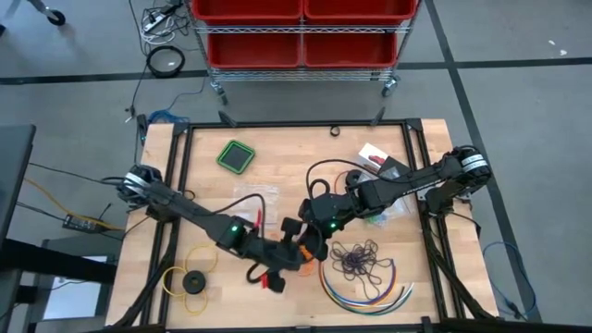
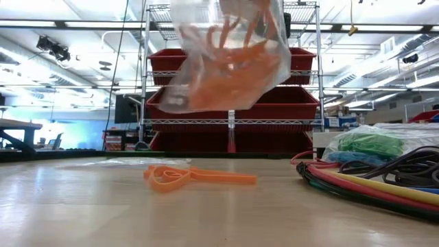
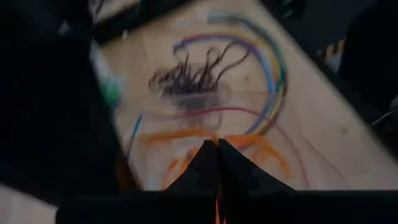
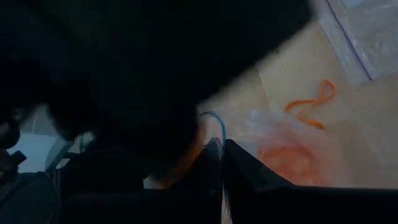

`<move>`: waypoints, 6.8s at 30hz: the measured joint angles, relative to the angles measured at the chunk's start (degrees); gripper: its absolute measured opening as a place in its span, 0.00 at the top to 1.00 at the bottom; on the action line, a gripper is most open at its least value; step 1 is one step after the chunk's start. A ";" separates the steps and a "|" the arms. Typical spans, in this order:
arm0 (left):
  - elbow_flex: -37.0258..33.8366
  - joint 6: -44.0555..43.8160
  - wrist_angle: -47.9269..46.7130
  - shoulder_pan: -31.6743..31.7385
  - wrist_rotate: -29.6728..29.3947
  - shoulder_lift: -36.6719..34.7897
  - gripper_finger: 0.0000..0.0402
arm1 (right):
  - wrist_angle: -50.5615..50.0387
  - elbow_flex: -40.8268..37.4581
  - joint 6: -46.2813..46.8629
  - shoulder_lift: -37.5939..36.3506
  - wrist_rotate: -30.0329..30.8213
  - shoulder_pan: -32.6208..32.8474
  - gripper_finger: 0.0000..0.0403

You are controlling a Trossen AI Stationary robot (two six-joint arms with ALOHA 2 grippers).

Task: Sort rubber bands
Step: Put the orange rubber band into the transparent zip bag

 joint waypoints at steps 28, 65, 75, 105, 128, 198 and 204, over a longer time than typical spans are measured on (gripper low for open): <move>8.26 -11.73 -18.54 -3.83 4.56 0.51 0.43 | 4.74 0.00 3.69 0.00 -1.57 0.00 0.99; 26.01 -16.60 -42.20 -8.06 2.63 0.95 0.54 | 5.06 -0.07 1.95 -0.01 -2.12 -0.46 0.99; 25.81 -11.83 -41.02 -7.47 -4.60 0.95 0.60 | 5.41 -0.07 2.25 -0.04 -2.11 0.23 0.99; -29.53 -15.17 2.94 -3.50 0.21 -2.66 0.60 | 0.41 -0.07 1.27 -0.07 3.34 1.43 0.99; -41.52 6.84 17.95 19.00 25.81 -11.27 0.59 | -4.66 -0.07 9.42 -0.07 13.80 8.07 0.99; 3.76 18.55 -12.13 -3.87 -16.71 -1.76 0.97 | 7.93 0.04 8.39 -0.04 0.42 0.89 0.99; 7.01 17.96 -14.99 -5.94 -17.89 -1.74 0.81 | 9.96 0.07 8.35 -0.13 0.40 1.13 0.99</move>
